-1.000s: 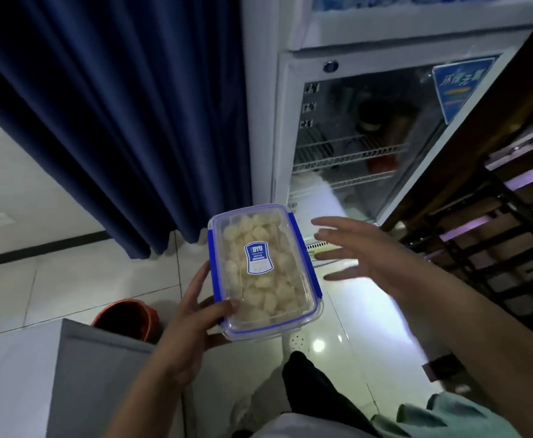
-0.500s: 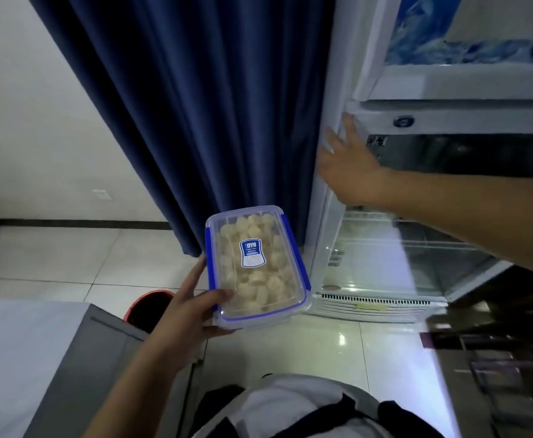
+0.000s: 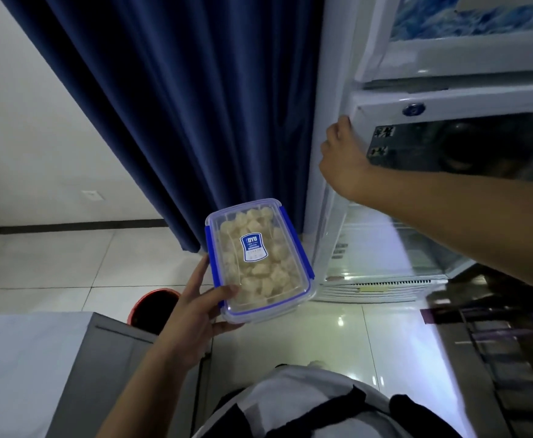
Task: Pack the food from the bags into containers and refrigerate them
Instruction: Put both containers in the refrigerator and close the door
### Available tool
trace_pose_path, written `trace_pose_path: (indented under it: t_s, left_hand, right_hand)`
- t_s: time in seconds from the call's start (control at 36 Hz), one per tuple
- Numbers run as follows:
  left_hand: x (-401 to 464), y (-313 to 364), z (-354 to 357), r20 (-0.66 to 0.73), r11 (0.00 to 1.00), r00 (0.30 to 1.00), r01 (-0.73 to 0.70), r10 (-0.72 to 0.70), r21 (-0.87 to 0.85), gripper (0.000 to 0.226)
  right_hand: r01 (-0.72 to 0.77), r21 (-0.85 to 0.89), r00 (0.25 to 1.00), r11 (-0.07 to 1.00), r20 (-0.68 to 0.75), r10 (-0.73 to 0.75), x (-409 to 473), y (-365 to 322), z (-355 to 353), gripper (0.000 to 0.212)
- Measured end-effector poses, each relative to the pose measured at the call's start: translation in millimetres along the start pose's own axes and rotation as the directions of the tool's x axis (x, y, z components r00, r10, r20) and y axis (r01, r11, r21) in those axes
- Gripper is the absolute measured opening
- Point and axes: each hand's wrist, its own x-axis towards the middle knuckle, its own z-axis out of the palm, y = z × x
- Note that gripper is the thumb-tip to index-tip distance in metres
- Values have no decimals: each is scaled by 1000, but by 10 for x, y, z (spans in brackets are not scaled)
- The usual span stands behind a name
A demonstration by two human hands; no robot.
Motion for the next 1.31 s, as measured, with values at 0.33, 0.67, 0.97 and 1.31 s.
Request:
trace_pose_path:
  t_s: [0.33,0.67,0.97,1.31]
  left_hand:
    - [97,115,-381,184,994,977,103,-109,43,105]
    - [241,-161,-98,443,954,848,227,-292,194,92]
    - [74,-431,470,510,923,778,236,-366,304,93]
    - [254,-737,1513,491,920,798,193,-350,341,78]
  right_hand:
    - [156,120,968,980,179,-176,-1162,-394,-68,46]
    - [14,180,832,984,543,-111,-2746,-642,391,37]
    - [-410,336,695,848,717,52,-3900,-607,1286,35]
    - [-453,383,552,805,830,-84,-4163,-149,1641,32]
